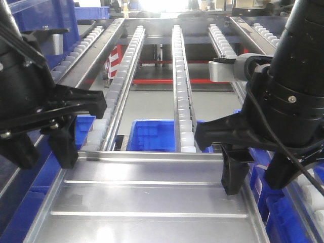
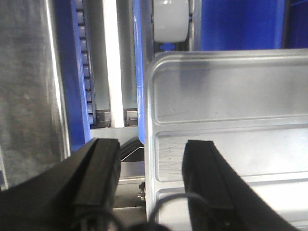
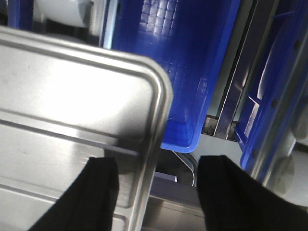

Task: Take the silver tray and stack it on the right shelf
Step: 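Lower both grippers onto the silver tray's side rims, then close both grippers on the tray's side rims, then lift the silver tray up off the shelf with both grippers, then hold the tray raised while the base drives to another shelf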

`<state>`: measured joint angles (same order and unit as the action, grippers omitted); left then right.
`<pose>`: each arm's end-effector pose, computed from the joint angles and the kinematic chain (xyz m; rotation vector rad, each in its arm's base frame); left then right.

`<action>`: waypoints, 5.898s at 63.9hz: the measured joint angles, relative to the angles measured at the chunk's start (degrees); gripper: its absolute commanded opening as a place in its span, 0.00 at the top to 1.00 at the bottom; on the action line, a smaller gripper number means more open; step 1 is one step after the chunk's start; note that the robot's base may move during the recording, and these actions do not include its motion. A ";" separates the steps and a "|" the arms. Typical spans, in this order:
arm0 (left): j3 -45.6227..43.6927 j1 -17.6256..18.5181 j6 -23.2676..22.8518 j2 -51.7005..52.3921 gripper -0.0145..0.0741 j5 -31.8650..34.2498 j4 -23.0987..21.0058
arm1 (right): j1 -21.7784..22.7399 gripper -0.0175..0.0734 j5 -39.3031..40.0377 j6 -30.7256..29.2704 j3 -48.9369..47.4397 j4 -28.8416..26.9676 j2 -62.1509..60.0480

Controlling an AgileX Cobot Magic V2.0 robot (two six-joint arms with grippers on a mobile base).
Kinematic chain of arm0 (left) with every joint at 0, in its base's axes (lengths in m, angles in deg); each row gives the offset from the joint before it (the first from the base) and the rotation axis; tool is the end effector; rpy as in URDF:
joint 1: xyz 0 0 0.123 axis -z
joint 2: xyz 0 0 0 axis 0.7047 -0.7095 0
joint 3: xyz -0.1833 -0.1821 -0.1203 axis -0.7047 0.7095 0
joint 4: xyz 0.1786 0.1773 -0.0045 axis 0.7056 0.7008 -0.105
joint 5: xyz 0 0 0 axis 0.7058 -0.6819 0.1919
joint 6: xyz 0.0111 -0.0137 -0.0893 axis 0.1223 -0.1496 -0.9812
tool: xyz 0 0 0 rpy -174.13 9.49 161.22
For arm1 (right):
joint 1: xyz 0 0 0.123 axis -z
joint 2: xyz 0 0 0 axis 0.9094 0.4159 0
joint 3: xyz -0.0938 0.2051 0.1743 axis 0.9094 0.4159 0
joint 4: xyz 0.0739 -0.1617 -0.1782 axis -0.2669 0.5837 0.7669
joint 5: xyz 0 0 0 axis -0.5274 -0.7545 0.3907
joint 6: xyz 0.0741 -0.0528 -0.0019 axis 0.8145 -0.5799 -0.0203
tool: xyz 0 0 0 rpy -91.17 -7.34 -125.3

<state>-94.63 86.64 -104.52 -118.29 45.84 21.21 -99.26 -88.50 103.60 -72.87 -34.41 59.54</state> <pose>0.2139 -0.1781 0.2182 0.2191 2.7614 -0.1898 0.2349 0.1542 0.1878 -0.1685 2.8133 0.2136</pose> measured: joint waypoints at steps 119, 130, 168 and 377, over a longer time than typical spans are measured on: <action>-14.78 2.84 -4.10 2.31 0.94 -16.88 5.40 | -0.01 0.75 -11.68 1.57 -9.97 3.52 -9.30; -21.57 5.37 -4.59 4.00 0.94 -24.48 8.47 | -0.01 0.75 -14.59 1.57 -13.60 4.48 -10.37; -26.83 6.98 -4.59 4.00 0.94 -28.91 9.79 | -0.01 0.75 -18.38 1.57 -16.60 5.08 -13.04; -27.17 6.98 -4.97 4.05 0.94 -29.73 9.84 | -0.01 0.75 -19.48 1.37 -17.24 4.84 -14.75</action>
<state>-121.81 93.62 -109.48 -114.24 16.11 31.06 -99.27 -107.99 104.97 -90.11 -29.56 44.79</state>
